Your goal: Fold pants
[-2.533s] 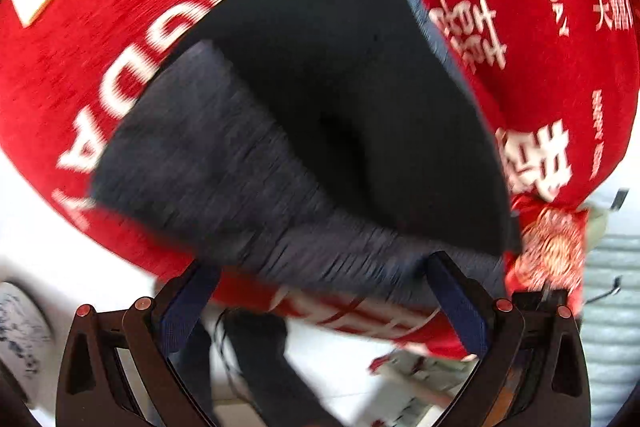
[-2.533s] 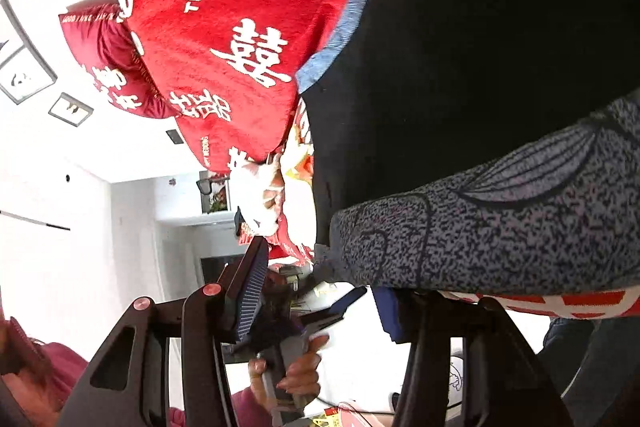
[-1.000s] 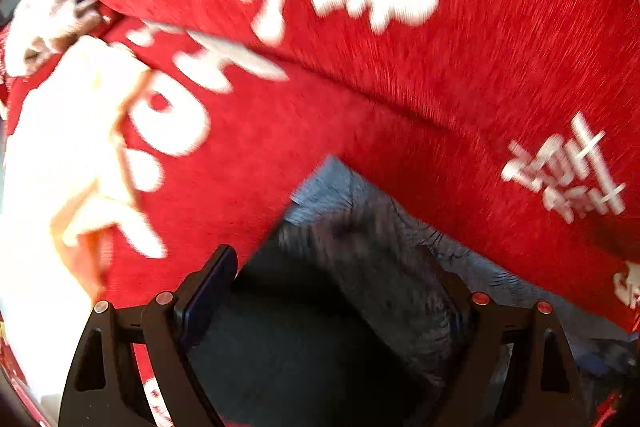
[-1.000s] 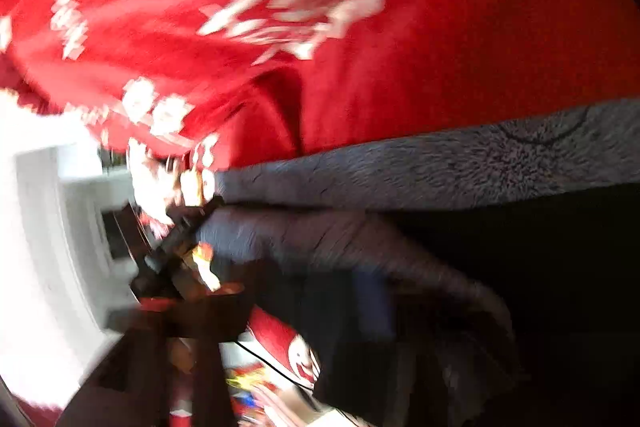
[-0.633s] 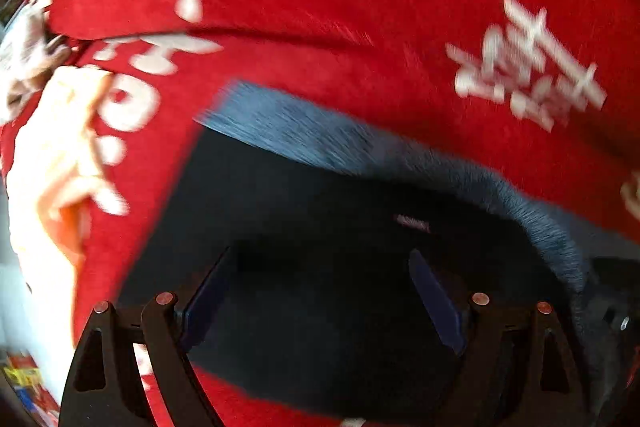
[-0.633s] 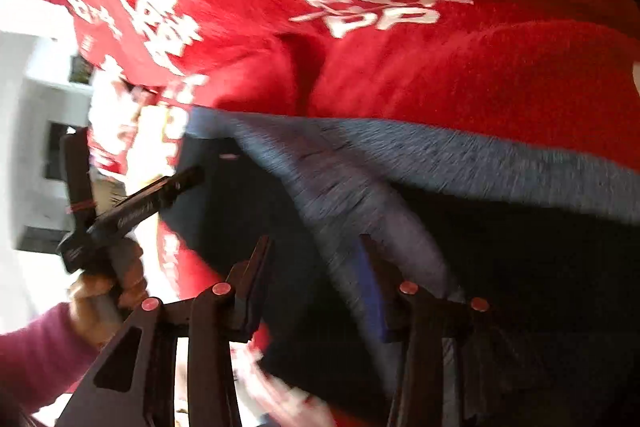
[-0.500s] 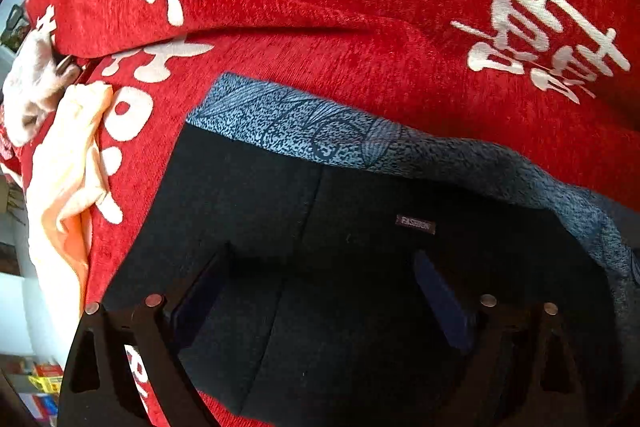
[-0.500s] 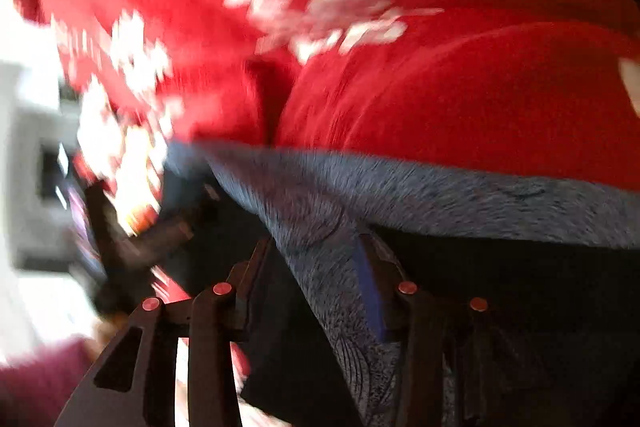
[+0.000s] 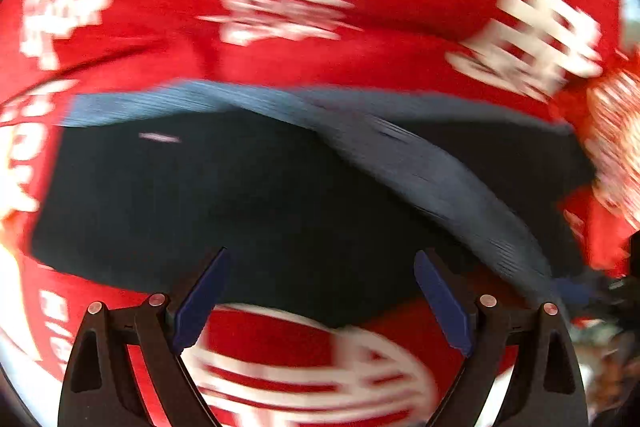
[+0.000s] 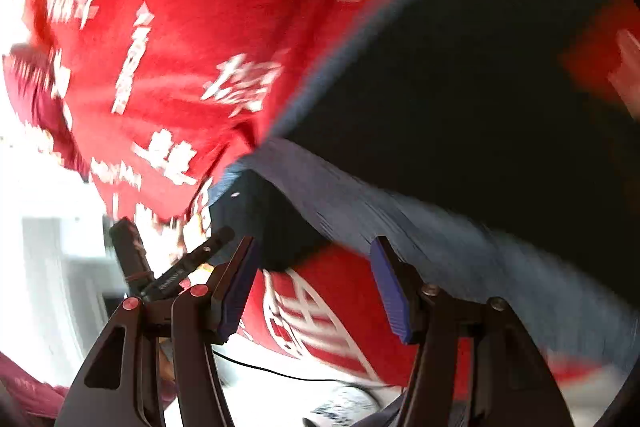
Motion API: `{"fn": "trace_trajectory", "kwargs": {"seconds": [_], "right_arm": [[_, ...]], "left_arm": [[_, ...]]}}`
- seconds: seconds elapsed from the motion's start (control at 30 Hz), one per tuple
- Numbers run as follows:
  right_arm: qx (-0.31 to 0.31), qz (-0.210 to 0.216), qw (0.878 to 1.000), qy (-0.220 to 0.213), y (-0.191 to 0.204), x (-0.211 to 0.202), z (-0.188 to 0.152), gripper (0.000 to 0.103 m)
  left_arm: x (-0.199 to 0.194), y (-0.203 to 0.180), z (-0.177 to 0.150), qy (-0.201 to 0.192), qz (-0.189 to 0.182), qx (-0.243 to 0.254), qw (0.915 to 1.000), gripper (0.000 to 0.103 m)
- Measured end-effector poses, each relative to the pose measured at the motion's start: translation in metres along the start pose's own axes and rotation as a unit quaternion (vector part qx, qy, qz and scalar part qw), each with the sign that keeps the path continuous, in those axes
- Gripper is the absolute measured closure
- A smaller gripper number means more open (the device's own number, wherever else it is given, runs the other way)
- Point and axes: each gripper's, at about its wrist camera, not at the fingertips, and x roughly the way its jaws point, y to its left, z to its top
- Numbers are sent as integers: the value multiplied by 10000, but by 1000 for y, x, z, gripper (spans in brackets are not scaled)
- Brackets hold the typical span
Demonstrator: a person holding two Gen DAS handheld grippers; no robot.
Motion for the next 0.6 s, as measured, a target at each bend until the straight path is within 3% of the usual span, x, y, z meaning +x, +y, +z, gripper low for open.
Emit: {"fn": "trace_trajectory", "kwargs": {"seconds": [0.13,0.27,0.4,0.5,0.6], "right_arm": [[830,92,9948,-585,-60,-44,-50,41],[1343,-131,9867,-907,-110,-69,-74,41],[1431,-614,9803,-1213,-136,-104,-86,41],[1246,-1059,9794,-1186,-156,-125,-83,41],[1237,-1068,9810,-1042,-182,-127,-76,41]], "left_arm": [[18,-61,-26,325,-519,362,9975,10],[37,-98,-33,525,-745,522,9945,10],[64,-119,-31,755,-711,511,9933,10],[77,-137,-31,876,-672,408,9930,10],[84,-148,-33,902,-736,357,9926,10]]}}
